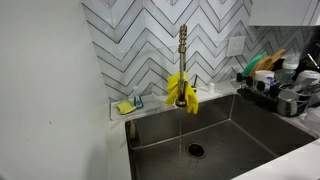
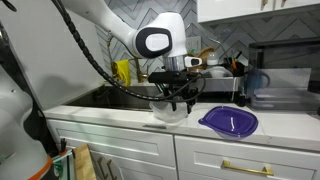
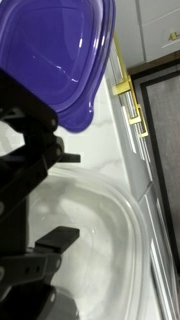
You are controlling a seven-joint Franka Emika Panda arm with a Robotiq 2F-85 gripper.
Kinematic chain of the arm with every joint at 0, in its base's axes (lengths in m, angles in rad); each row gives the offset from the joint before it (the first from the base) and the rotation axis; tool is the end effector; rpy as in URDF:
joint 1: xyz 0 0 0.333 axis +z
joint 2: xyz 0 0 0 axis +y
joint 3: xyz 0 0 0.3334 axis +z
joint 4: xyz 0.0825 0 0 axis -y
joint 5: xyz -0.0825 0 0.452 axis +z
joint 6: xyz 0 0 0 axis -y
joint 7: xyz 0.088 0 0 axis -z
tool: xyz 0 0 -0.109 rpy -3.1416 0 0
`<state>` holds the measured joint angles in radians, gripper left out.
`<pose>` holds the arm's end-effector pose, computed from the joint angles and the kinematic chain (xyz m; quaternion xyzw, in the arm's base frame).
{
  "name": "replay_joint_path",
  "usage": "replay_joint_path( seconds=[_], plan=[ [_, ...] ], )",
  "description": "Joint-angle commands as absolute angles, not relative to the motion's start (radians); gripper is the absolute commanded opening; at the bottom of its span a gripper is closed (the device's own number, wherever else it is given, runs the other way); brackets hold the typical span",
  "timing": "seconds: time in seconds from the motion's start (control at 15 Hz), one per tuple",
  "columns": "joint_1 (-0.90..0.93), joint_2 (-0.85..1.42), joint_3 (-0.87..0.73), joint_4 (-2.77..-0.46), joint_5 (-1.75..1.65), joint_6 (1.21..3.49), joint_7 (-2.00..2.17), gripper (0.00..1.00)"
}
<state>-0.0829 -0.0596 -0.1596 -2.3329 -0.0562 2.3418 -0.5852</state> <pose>0.5396 -0.1343 0.3385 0.9813 0.1889 0.0246 0.0284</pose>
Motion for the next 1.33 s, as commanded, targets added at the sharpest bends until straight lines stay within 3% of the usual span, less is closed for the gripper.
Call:
replay_joint_path(
  seconds=[0.0,0.13,0.27,0.33,0.8,1.27],
  plan=[
    [-0.102,-0.053,-0.156,-2.349,-0.083,2.354,-0.56,0.88],
    [-0.109,-0.051,-0.158,-2.346,-0.088,2.348,-0.558,0.95],
    [-0.114,-0.052,-0.158,-2.343,-0.082,2.342,-0.559,0.57],
    [-0.112,-0.056,-0.156,-2.341,-0.067,2.338,-0.569,0.56],
    [-0.1,-0.108,-0.147,-2.316,-0.02,2.204,-0.696,0.02],
    [-0.072,-0.204,-0.141,-2.234,-0.004,1.979,-0.859,0.02]
  ],
)
